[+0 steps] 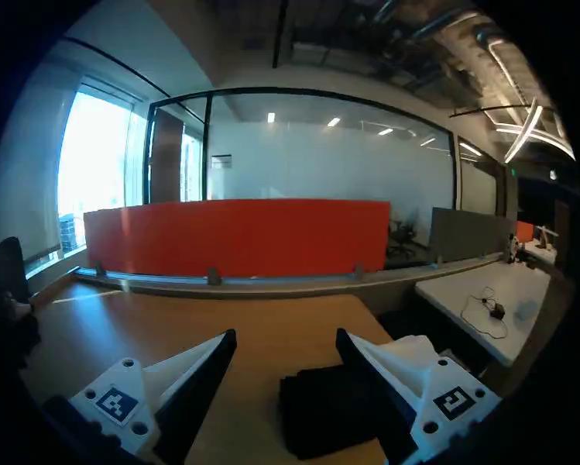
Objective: Fold towel
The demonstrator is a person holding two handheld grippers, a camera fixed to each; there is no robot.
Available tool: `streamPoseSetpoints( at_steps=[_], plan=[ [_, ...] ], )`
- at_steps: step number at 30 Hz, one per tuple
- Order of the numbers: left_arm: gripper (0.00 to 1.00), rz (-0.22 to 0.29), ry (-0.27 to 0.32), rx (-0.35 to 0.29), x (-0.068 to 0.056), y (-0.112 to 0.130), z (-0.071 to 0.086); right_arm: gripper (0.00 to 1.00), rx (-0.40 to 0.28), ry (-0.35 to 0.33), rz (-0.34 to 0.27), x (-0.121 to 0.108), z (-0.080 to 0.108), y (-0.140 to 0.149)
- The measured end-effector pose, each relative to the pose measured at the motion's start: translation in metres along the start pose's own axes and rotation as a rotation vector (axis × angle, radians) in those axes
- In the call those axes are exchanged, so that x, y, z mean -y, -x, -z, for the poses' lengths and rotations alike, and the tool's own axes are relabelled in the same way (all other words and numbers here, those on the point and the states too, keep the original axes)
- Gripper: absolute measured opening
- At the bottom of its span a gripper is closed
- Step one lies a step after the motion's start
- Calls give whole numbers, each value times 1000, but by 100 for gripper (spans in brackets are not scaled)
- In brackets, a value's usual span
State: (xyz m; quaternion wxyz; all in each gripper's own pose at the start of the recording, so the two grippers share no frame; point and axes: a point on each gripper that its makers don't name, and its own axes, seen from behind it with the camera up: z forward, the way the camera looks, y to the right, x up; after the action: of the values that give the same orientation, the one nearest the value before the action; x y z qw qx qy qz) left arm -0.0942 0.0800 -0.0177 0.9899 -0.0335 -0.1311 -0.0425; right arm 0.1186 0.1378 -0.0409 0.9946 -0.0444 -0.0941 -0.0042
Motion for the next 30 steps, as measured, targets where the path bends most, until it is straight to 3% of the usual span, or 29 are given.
streamPoseSetpoints(
  at_steps=[9, 15, 21, 30],
  plan=[
    [91, 12, 4, -141, 5, -42, 0, 100, -25, -20, 45, 38, 2, -24],
    [91, -33, 4, -182, 9, -61, 1, 100, -52, -32, 66, 67, -2, -39],
    [91, -64, 15, -208, 9, -72, 3, 100, -57, -4, 57, 82, -11, -50],
    [91, -64, -5, -254, 16, -87, 5, 100, -83, -13, 62, 106, -17, -71]
  ],
)
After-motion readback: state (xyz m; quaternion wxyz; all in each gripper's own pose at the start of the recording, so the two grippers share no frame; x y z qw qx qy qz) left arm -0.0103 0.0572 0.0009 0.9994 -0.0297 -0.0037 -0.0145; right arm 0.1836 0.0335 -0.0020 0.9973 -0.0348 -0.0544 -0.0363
